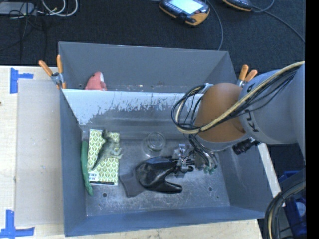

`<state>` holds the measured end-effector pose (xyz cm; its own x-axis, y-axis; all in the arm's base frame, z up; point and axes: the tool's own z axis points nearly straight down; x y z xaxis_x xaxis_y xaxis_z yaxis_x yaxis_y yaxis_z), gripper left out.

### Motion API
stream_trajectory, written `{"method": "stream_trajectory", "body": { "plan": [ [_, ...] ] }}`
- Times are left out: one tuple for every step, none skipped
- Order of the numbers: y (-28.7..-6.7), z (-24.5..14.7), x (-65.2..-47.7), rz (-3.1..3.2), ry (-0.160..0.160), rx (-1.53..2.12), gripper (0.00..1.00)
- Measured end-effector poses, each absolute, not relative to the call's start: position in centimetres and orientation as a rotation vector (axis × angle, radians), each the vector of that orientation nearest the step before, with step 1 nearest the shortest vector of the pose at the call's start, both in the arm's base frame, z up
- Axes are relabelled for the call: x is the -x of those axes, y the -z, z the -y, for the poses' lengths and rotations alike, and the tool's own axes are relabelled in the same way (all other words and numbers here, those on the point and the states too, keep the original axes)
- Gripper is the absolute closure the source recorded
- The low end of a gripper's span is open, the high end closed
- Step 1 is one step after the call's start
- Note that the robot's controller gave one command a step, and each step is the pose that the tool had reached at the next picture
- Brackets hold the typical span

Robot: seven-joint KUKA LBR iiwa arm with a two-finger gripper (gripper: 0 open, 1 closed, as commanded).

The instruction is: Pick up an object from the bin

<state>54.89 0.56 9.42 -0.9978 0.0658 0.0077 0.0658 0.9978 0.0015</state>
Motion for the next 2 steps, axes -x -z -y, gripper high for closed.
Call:
{"method": "stream_trajectory", "body": {
  "plan": [
    [-10.6,-0.6,-55.1,3.138,0.003,0.104,1.00],
    [-11.7,-0.5,-55.0,3.134,0.003,0.104,1.00]
  ]
}}
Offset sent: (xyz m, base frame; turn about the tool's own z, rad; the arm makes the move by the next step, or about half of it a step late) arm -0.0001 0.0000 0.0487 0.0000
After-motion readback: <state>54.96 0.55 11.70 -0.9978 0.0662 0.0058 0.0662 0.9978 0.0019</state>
